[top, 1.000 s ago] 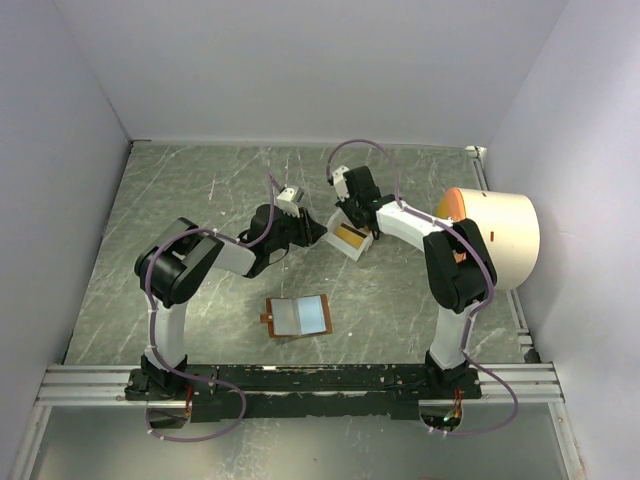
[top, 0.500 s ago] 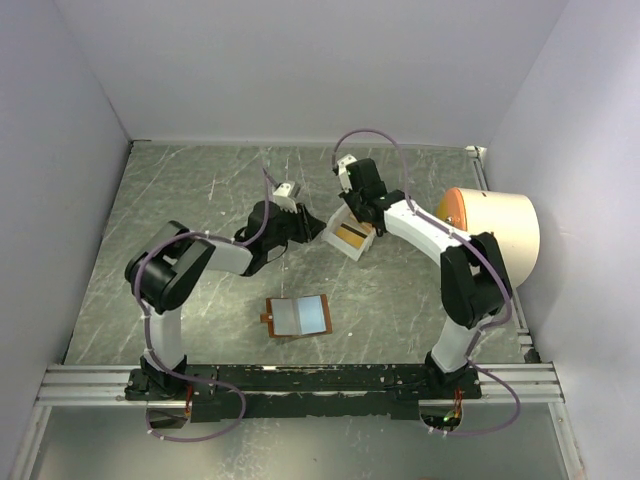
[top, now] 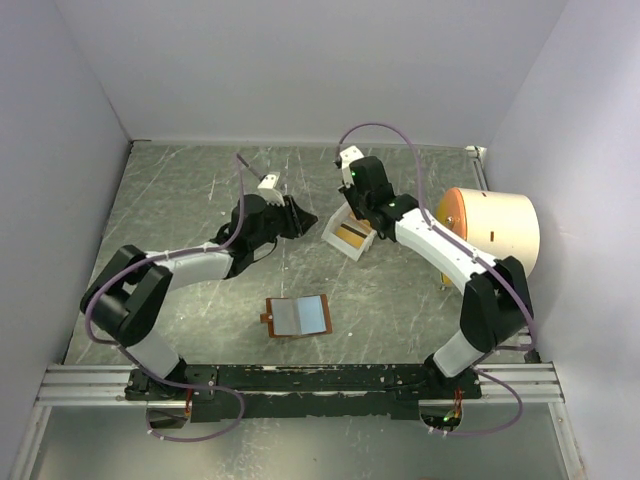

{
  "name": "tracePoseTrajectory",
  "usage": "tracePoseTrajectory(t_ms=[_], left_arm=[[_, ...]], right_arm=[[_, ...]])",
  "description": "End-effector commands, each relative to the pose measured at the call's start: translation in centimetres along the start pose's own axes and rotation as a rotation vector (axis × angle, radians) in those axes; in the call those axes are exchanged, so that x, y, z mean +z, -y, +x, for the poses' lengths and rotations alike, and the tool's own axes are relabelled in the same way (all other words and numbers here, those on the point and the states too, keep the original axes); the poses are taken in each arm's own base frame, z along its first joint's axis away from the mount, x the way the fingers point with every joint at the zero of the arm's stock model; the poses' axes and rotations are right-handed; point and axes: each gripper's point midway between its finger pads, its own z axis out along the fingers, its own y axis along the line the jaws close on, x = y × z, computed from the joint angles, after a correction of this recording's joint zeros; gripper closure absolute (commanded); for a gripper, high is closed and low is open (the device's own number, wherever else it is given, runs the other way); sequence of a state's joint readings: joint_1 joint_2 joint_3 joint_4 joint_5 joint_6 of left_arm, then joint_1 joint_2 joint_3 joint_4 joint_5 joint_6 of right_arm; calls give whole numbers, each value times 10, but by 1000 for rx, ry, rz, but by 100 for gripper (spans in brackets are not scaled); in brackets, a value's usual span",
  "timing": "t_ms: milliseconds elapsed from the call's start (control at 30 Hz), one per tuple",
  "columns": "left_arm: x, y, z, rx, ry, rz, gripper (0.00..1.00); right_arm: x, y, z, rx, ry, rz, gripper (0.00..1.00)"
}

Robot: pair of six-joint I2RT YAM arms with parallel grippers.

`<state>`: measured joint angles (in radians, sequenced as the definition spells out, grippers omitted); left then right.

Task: Put the credit cards into the card holder
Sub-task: Pick up the credit card from the storage box.

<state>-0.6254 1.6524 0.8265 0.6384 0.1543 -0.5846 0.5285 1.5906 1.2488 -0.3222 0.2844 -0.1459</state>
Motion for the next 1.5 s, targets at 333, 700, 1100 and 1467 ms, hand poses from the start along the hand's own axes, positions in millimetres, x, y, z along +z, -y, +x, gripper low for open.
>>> tracePoseTrajectory(t_ms=[333,700,1100,1467], left_arm=[[-103,58,-18,-155,-20,120,45],[-140,89,-3,-229,-49,312,37],[-139,97,2,-258,-58,382,39],[-143,99,9,-274,-78,404,71]], right_arm=[[-113,-61,-43,362,270,-442,100],[-178,-115,-37,625,345,-855,100],[-193,-136,-30,722,311,-1023,100],[-188,-147,-19,750,260,-1069,100]])
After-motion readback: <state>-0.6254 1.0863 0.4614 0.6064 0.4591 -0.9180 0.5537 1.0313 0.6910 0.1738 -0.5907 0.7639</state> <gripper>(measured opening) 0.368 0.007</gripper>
